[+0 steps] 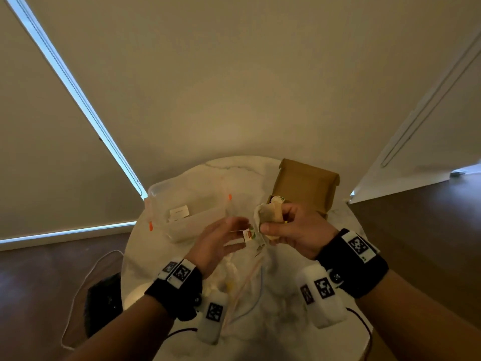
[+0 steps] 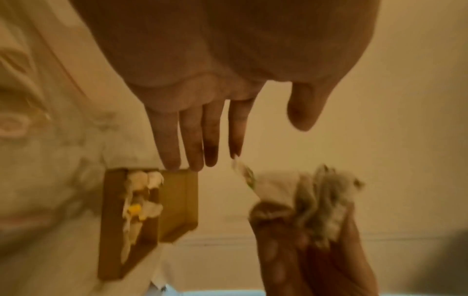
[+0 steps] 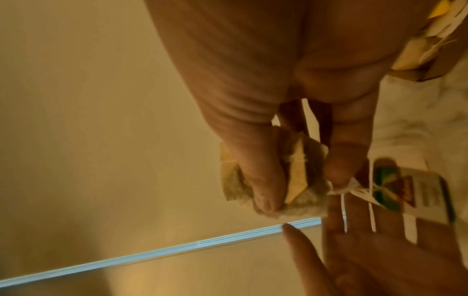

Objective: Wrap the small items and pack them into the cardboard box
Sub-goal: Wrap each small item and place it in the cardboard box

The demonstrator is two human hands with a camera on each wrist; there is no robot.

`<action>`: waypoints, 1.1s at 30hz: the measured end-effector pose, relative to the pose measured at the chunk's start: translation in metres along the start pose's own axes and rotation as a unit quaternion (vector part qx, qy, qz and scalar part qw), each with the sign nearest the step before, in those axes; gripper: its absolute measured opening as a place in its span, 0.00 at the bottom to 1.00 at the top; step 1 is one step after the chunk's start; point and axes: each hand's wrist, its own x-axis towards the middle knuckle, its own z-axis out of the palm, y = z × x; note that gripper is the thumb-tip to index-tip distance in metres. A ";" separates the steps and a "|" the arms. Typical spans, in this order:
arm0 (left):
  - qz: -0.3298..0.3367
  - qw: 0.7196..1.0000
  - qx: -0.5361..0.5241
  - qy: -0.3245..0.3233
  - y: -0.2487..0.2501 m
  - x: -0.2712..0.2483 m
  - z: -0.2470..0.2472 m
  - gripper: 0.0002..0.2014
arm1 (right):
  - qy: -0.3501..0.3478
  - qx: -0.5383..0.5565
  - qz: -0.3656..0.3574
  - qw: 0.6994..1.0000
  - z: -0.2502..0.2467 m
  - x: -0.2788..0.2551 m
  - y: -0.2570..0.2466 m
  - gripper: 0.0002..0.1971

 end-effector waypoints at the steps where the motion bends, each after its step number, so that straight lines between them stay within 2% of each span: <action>1: -0.025 0.999 -0.013 -0.019 0.002 0.001 0.011 0.29 | -0.003 -0.001 0.000 1.000 0.002 0.000 -0.002 0.15; 4: -0.095 0.991 -0.078 -0.054 0.001 0.004 0.031 0.40 | -0.002 -0.015 0.000 1.000 0.006 0.000 -0.003 0.17; 7: -0.115 0.976 -0.173 -0.063 -0.001 0.002 0.037 0.45 | 0.035 -0.156 -0.038 0.986 0.004 0.001 -0.003 0.15; 10: -0.096 0.978 -0.178 -0.053 -0.001 0.002 0.039 0.42 | 0.059 -0.287 -0.063 0.954 0.005 0.003 0.000 0.18; 14: -0.048 0.991 -0.114 -0.060 -0.002 0.001 0.039 0.38 | 0.062 -0.378 -0.088 0.920 0.006 0.005 0.006 0.16; 18: -0.028 0.996 -0.078 -0.045 -0.004 0.001 0.040 0.26 | 0.048 -0.445 -0.111 0.887 0.007 0.007 0.008 0.14; 20: -0.039 0.994 -0.094 -0.026 -0.004 0.001 0.041 0.23 | 0.047 -0.459 -0.122 0.878 0.008 0.009 0.009 0.18; 23: -0.060 0.989 -0.135 0.000 -0.001 0.003 0.042 0.20 | 0.087 -0.418 -0.127 0.895 0.005 0.007 0.009 0.25; 25: -0.074 0.985 -0.156 0.019 -0.001 0.005 0.041 0.21 | 0.111 -0.403 -0.135 0.899 0.003 0.005 0.010 0.22; 29: -0.088 0.981 -0.167 0.046 0.000 0.005 0.042 0.23 | 0.143 -0.432 -0.163 0.876 0.008 0.007 0.019 0.10; 31: -0.095 0.978 -0.179 0.054 0.002 0.005 0.045 0.22 | 0.162 -0.426 -0.180 0.871 0.010 0.008 0.022 0.09; 33: -0.095 0.976 -0.189 0.059 0.004 0.005 0.046 0.24 | 0.164 -0.427 -0.188 0.869 0.012 0.009 0.022 0.12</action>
